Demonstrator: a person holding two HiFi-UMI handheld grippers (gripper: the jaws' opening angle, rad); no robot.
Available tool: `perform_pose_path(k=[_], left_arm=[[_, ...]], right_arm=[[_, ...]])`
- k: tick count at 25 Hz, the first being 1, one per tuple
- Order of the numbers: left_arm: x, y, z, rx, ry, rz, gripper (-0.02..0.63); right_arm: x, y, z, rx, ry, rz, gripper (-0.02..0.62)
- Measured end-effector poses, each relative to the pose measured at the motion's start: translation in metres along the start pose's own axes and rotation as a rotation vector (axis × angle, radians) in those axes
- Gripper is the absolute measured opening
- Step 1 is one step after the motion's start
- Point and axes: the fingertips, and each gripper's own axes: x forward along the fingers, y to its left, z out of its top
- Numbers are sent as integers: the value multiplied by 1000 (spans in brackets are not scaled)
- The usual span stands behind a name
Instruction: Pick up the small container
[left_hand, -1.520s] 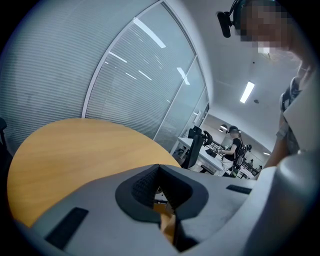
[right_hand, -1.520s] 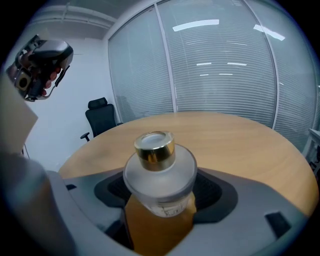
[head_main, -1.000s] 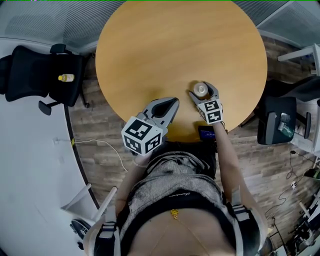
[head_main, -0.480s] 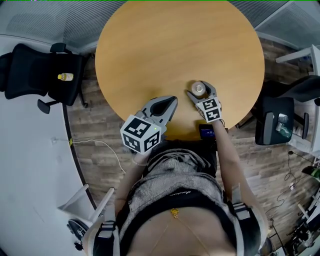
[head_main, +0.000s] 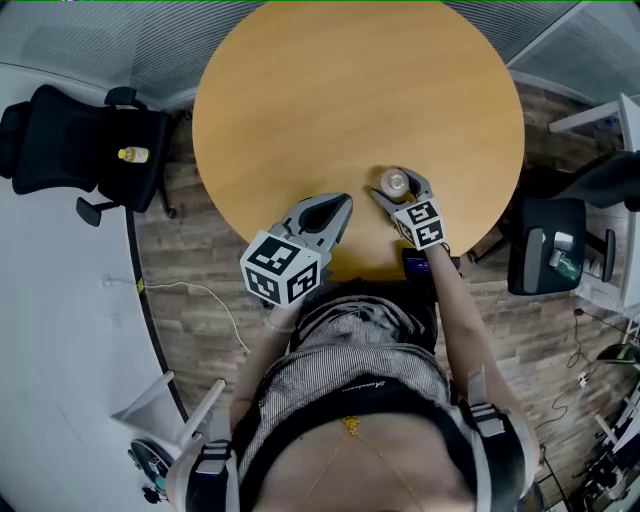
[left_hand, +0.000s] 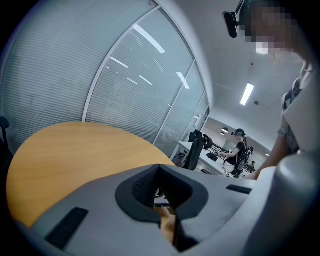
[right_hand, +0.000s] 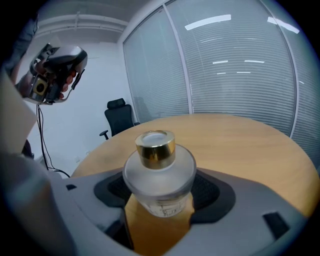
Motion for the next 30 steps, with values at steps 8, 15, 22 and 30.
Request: perform_pose_path(k=[8, 15, 22, 30], left_arm=[[3, -9, 2, -5, -22, 0, 5], [4, -11, 3, -6, -30, 5, 5], [1, -9, 0, -16, -44, 27, 5], [-3, -7, -8, -23, -38, 49, 5]], right_arm=[[-25, -2, 35, -79, -44, 4, 341], [-44, -5, 74, -137, -72, 41, 341], [-61, 3, 91, -170, -76, 70, 341], [-82, 14, 111, -211, -78, 97, 341]])
